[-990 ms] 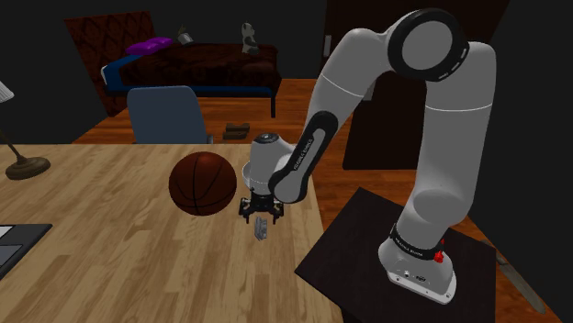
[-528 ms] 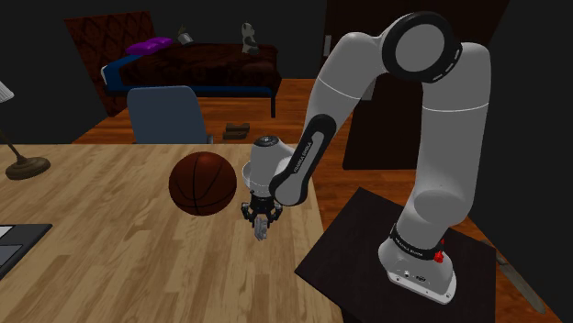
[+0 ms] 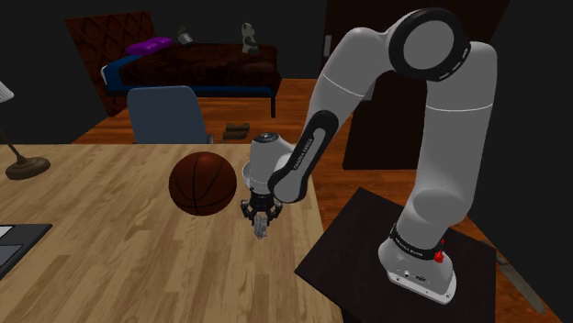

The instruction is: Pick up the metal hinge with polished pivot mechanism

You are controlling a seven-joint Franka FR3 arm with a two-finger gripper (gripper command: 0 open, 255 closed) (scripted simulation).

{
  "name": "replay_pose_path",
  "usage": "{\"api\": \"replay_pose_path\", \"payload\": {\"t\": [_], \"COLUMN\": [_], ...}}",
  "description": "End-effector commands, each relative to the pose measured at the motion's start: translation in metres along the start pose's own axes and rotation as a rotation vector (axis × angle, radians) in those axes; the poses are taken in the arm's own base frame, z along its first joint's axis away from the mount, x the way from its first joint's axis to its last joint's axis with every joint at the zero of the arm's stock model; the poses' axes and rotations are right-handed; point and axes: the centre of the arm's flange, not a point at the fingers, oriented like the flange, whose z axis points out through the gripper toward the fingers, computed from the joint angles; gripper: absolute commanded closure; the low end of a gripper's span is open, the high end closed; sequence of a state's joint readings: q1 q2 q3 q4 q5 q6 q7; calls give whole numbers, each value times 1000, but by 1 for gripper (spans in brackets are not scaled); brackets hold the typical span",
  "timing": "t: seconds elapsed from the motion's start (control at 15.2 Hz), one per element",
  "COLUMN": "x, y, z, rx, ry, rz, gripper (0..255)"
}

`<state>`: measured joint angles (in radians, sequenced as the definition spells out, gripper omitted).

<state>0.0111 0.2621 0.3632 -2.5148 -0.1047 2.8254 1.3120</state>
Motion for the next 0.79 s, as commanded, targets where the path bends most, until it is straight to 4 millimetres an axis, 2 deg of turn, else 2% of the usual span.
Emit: {"api": "replay_pose_path", "payload": {"t": [0.0,0.73], "x": [0,-2], "y": [0,-5], "z": [-9,-67], "rx": [0,0], "ry": [0,0], "rz": [0,0], "gripper": [255,255]}}
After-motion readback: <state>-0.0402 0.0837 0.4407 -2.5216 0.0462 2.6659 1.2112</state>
